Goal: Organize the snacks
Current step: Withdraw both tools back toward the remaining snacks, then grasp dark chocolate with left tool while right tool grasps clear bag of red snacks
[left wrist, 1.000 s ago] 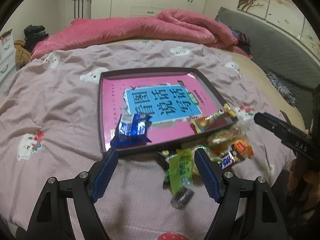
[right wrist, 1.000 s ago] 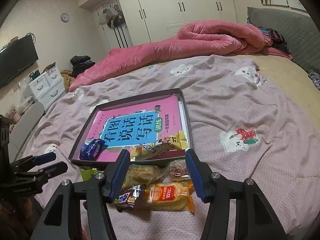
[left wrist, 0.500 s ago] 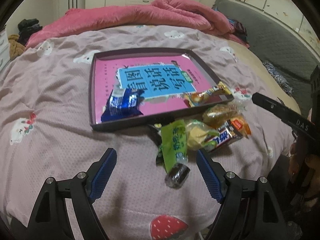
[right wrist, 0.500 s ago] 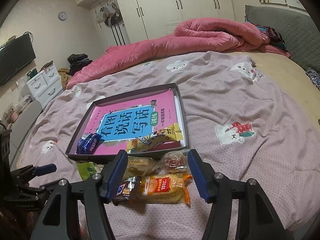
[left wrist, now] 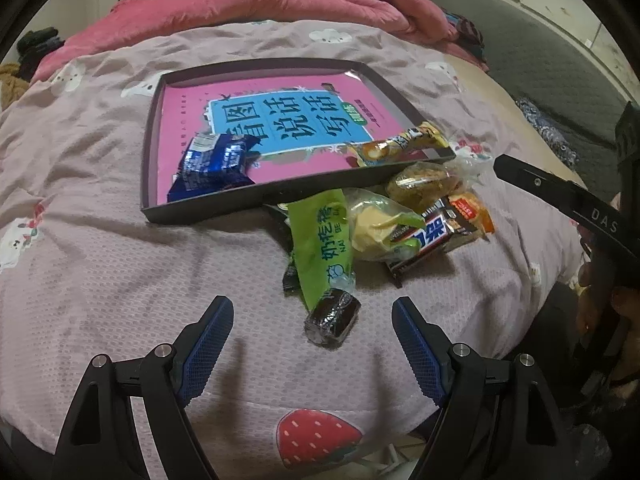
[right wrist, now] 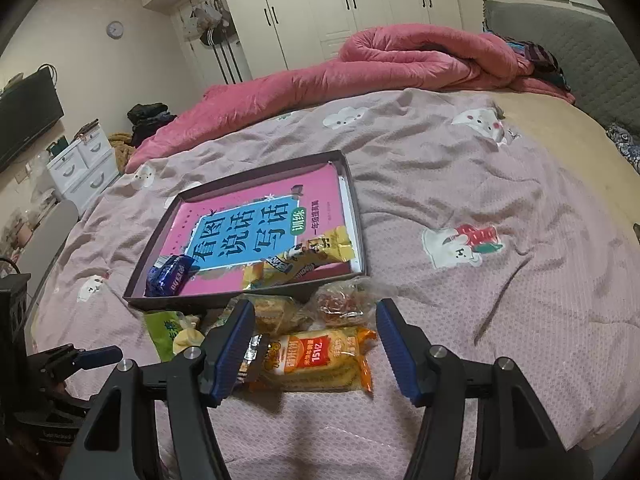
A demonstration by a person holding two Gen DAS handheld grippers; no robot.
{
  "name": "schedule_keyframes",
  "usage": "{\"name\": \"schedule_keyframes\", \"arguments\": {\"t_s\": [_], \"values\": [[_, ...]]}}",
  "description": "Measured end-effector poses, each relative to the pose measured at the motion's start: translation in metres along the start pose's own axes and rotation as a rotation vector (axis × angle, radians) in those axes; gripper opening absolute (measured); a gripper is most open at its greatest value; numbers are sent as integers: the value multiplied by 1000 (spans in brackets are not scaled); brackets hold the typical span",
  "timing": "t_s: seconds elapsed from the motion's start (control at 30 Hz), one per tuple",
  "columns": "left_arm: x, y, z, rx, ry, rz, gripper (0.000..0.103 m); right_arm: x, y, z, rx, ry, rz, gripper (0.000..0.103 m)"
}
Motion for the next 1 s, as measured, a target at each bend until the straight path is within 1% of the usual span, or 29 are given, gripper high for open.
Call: {"name": "schedule_keyframes", "arguments": {"t_s": [0.1,0.23,0.4,0.53,0.8,1.0], "values": [[-3,-3,-3,15,-6,-12,83,-4,-3,-3,14,2,-18,63],[-7,-6,-6,24,-24,-9,83,-11,-9,-9,39,-4,-43,63],[-12,-8,-8,23,-51,-3,83,-17,-15,-13,51,-6,-49,63],[-16,-9,-7,16,-67,-9,83,-19,-25,-18,78,5,-53,63],[-16,-15,-8,22,-58,-24,82,-18,-49,-22,125,34,-46,63],[-14,-20,-9,38,-41,-35,78,-19,-66,-24,144,26,-32,63]]}}
Point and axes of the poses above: each gripper's, at about its wrist camera, not at the fingertips, and y roughly against the way its jaws point, x to its left, z to its top, the point moved 7 cm from there along -y, roughly the way its jaws point, and after that the axes turned 11 degrees about -x, right-handed, at the moved point
